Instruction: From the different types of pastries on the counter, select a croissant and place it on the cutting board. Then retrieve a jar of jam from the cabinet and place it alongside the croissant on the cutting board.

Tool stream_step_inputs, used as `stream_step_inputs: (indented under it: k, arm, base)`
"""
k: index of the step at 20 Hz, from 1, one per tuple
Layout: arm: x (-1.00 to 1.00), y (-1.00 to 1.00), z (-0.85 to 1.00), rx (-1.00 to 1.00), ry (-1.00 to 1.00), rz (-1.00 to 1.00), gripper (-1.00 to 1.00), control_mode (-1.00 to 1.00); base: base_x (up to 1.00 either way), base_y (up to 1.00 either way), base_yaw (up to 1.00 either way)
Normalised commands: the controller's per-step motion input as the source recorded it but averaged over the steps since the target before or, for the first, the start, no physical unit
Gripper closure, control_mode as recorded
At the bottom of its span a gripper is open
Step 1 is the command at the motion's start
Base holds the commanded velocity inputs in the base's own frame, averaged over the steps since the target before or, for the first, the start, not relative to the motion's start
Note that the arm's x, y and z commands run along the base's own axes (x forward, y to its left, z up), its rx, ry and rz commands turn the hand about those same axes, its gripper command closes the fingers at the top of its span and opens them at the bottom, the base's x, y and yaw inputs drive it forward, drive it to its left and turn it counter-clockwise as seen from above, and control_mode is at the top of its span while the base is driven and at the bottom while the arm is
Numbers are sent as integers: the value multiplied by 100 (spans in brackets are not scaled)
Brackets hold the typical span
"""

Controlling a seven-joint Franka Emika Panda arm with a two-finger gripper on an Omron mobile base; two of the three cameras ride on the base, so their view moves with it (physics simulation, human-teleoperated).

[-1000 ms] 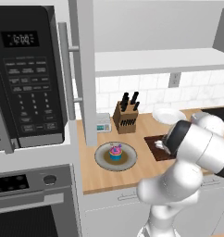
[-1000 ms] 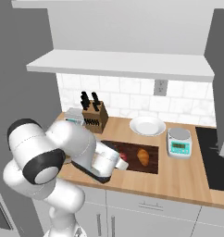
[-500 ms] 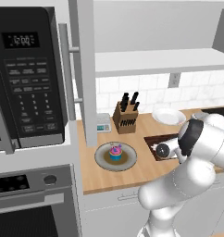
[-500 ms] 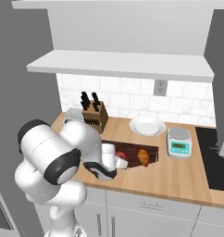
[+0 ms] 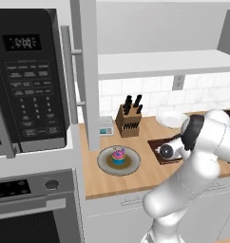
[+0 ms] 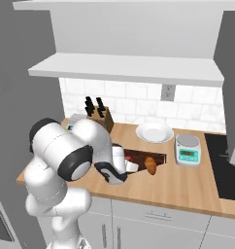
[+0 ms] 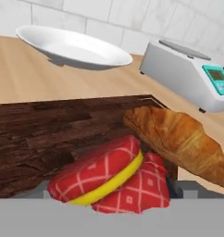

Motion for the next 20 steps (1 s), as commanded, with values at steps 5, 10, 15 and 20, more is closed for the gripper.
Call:
stream_step_inputs:
  k: [5, 10, 15, 20]
  arm:
    - [-17, 1, -85, -8, 0, 3, -100, -100]
    - [-54, -5, -41, 9, -2, -2, -100, -100]
    - [-2, 0, -43, 13, 0, -1, -100, -100]
    - [-50, -2, -49, 8, -9, 0, -100, -100]
  base:
    - [0, 0, 0]
    - [0, 0, 0]
    - [0, 0, 0]
    - [0, 0, 0]
